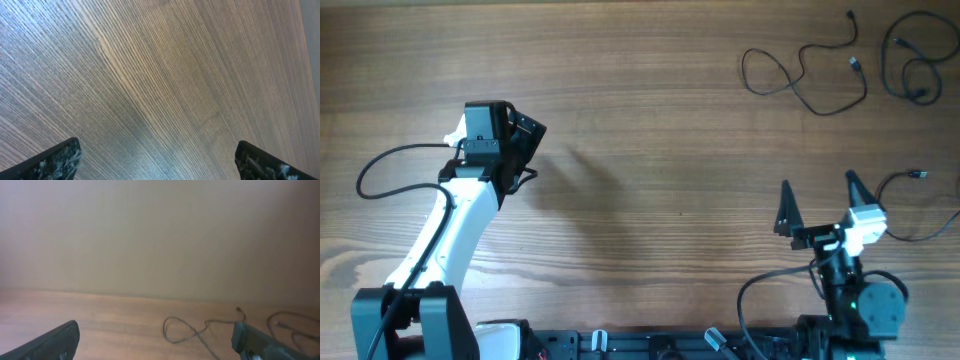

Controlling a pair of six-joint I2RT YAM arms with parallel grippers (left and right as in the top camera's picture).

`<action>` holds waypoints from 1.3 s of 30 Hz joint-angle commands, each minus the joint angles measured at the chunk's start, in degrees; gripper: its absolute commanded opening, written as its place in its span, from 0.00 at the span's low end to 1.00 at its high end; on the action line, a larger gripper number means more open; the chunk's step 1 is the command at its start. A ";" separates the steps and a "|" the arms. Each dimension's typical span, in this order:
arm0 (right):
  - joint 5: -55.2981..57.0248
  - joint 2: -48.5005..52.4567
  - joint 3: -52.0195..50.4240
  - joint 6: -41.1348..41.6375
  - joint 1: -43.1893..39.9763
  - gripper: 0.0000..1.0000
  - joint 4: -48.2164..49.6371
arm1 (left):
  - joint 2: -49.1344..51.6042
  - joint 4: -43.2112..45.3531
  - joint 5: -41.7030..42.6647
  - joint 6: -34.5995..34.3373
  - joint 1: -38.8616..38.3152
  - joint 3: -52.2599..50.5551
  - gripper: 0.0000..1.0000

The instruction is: Untangle cables

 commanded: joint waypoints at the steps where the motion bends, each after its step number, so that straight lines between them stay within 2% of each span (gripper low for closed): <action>1: 0.70 -0.90 -7.61 1.46 0.33 1.00 4.37 | -0.44 -0.04 -0.79 -0.33 0.15 0.24 1.00; 5: 0.83 -0.90 -7.58 -1.88 0.44 1.00 -0.33 | -0.44 -0.07 -0.79 -0.33 0.15 0.24 1.00; 13: 1.18 -0.48 -7.58 -5.40 0.44 1.00 -0.44 | -0.44 -0.07 -0.79 -0.33 0.15 0.24 1.00; 19: 3.43 -0.90 -7.58 0.48 0.44 1.00 -0.72 | -0.44 -0.04 -0.79 -0.33 0.15 0.24 1.00; 21: 6.16 -0.90 -7.56 4.66 0.44 1.00 -0.85 | -0.44 -0.04 -0.79 -0.33 0.15 0.24 1.00; 39: 5.95 -0.66 -7.56 4.26 0.44 1.00 -0.72 | -0.44 -0.04 -0.79 -0.33 0.15 0.24 1.00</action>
